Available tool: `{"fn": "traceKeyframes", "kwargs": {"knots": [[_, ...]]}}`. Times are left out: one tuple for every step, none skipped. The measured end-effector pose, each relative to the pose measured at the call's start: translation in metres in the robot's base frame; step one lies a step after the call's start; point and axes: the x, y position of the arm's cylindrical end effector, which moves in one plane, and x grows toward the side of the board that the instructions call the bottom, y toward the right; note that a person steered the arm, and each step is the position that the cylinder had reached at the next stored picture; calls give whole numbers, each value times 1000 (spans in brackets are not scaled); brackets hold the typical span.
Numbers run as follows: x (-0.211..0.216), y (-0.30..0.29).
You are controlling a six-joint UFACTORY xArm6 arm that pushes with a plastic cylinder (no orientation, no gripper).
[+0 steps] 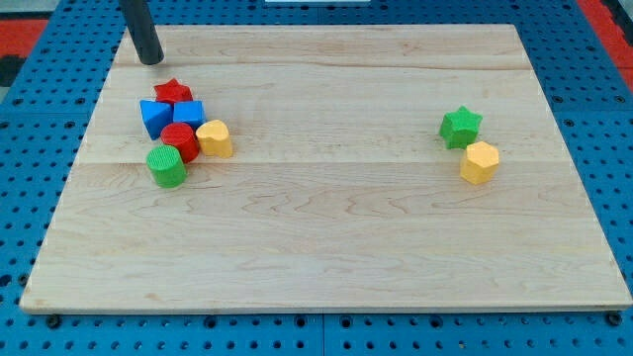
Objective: Point your arm to the center
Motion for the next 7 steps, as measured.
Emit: {"fn": "traceKeyframes", "kwargs": {"knots": [[0,0],[0,3],[0,3],[11,23],[42,65],[60,71],[60,72]]}}
